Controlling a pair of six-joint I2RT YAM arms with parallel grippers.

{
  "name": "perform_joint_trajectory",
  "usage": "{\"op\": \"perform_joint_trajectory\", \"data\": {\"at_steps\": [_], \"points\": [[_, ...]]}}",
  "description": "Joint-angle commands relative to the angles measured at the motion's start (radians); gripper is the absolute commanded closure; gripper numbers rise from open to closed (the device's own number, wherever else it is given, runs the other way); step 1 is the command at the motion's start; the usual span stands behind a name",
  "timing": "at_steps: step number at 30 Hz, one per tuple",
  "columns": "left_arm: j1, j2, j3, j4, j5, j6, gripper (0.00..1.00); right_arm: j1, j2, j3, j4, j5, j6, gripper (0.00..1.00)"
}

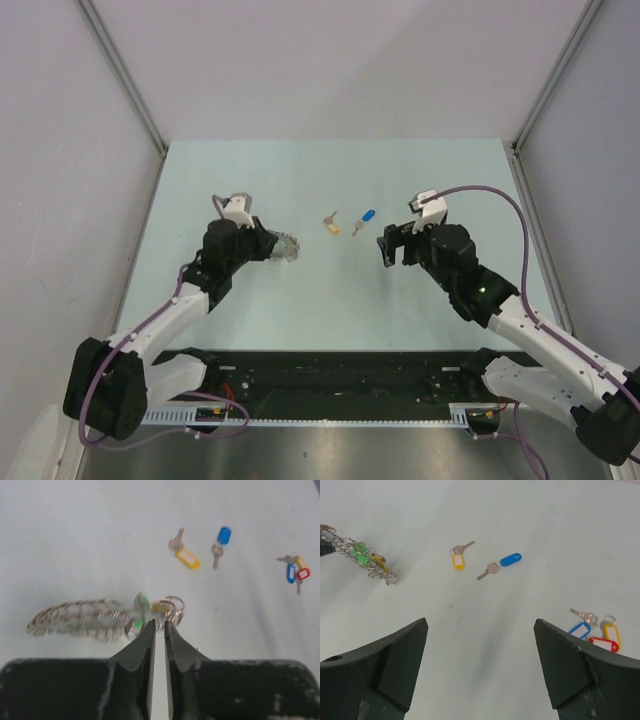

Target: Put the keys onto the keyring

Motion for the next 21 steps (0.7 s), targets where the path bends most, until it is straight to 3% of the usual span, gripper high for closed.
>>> {"op": "perform_joint_trajectory", "data": {"at_steps": [1,2,3,6,9,12,21], "points": [[0.004,-0.109,-0.115,0.082,-0.119,-0.186,0.74,-0.031,-0.082,0.005,-0.105,0.045,0.07,0.07],[0.004,-0.131,-0.125,0.023,-0.132,-0.192,0.67,-0.037,-0.091,0.005,-0.114,0.049,0.072,0.06],[0.004,-0.155,-0.137,-0.008,-0.145,-0.195,0.51,-0.055,-0.109,0.006,-0.129,0.055,0.08,0.06],[0.004,-0.285,-0.129,-0.122,-0.213,-0.189,0.21,-0.095,-0.132,0.006,-0.152,0.075,0.107,0.01],[0.006,-0.414,-0.076,-0.265,-0.283,-0.125,0.07,-0.124,-0.154,0.006,-0.183,0.121,0.13,0.0],[0.004,-0.513,0.01,-0.38,-0.343,-0.056,0.0,-0.144,-0.192,0.005,-0.217,0.19,0.138,0.0],[0.004,-0.76,0.154,-0.541,-0.506,0.125,0.0,-0.194,-0.374,0.009,-0.272,0.373,0.071,0.0]]}}
